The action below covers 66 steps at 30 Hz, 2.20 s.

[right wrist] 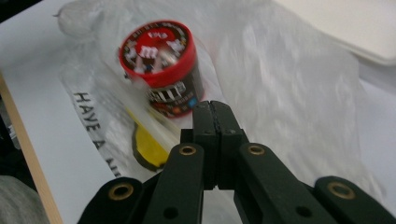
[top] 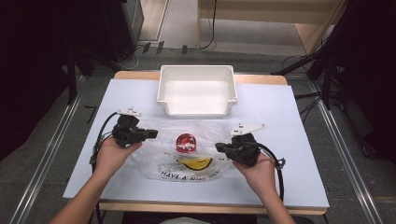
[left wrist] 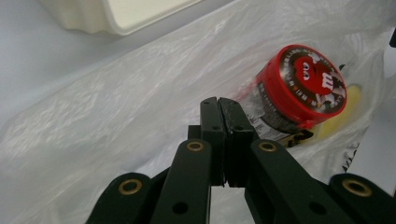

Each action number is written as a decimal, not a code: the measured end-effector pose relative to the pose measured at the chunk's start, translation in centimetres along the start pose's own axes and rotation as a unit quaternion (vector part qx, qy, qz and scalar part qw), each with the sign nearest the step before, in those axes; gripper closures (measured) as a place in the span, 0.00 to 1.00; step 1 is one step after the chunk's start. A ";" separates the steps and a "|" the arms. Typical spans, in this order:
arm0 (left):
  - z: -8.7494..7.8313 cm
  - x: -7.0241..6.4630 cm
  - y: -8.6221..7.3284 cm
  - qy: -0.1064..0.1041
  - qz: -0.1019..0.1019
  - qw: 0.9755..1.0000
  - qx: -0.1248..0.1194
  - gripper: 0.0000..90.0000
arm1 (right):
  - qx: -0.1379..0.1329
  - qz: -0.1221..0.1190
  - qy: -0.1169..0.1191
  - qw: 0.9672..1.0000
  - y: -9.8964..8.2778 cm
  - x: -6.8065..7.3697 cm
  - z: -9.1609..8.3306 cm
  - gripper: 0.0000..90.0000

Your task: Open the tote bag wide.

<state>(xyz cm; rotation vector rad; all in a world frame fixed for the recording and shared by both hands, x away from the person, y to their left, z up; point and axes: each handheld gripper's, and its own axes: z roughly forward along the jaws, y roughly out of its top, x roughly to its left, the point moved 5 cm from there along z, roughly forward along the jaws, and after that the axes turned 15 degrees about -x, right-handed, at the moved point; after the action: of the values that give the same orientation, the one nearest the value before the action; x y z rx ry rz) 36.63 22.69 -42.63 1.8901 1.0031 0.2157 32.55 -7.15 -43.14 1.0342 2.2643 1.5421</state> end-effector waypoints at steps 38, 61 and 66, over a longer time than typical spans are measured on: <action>3.4 -1.7 -5.4 -0.017 -0.016 0.999 0.037 0.99 | 0.033 0.029 0.006 0.999 -0.9 -4.7 10.4 1.00; 2.4 -4.2 -8.4 -0.042 0.014 0.997 0.069 0.98 | 0.021 -0.021 -0.052 0.998 -1.2 -6.1 12.9 1.00; 2.0 -4.2 -8.6 -0.042 0.017 0.996 0.071 0.98 | 0.014 -0.013 -0.061 0.998 -0.8 -6.6 13.4 1.00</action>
<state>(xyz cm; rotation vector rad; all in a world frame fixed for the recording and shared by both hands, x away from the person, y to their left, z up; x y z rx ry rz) 30.23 20.12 -49.55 2.0283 0.9514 0.0863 44.13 -1.80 -50.99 1.0702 2.2132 1.4006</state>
